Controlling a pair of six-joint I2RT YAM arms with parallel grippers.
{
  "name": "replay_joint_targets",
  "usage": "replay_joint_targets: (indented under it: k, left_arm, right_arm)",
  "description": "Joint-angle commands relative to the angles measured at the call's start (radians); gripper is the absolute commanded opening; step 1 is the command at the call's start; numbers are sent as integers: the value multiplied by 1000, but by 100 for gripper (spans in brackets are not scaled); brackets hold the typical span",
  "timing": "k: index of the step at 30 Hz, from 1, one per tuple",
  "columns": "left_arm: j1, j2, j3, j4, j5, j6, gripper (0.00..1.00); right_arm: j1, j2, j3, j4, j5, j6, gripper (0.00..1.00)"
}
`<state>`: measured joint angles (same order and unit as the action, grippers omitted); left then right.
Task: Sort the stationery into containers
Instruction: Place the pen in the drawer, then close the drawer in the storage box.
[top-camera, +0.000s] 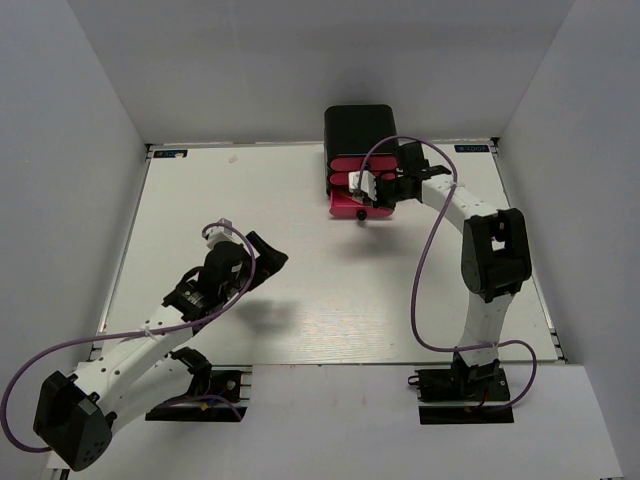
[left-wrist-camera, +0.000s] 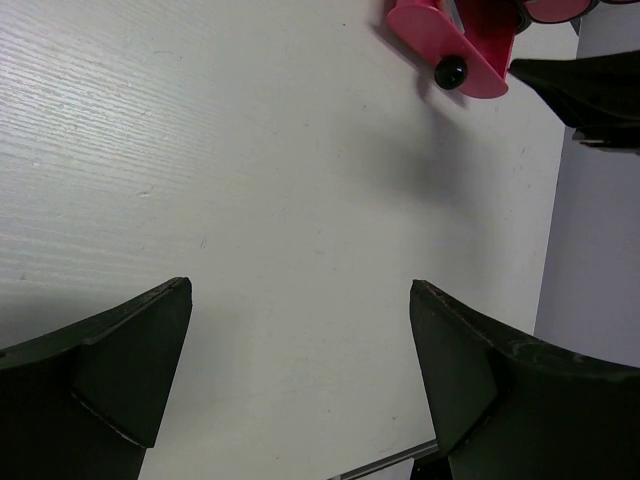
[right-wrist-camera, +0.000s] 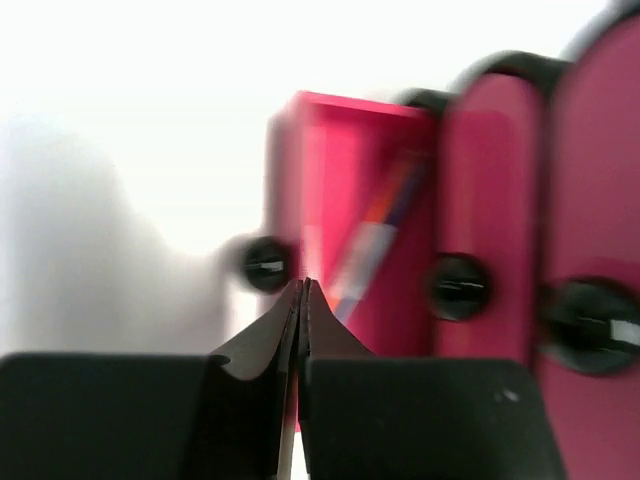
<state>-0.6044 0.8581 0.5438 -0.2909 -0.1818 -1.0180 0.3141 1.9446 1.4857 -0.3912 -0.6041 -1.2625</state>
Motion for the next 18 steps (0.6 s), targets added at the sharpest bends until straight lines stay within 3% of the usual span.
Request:
replay_joint_targets:
  k: [1,5,18]
  left_arm:
    - [0,4,8,22,16,9,99]
    - [0,4,8,22,16,9,99]
    - [0,-5,8,13,16,9,99]
  right_arm:
    - [-6,-6,89,-302,-149,-197,0]
    - [-7,25,96,-342,-102,-193,0]
    - [0,53,-28,-51,164,-63,0]
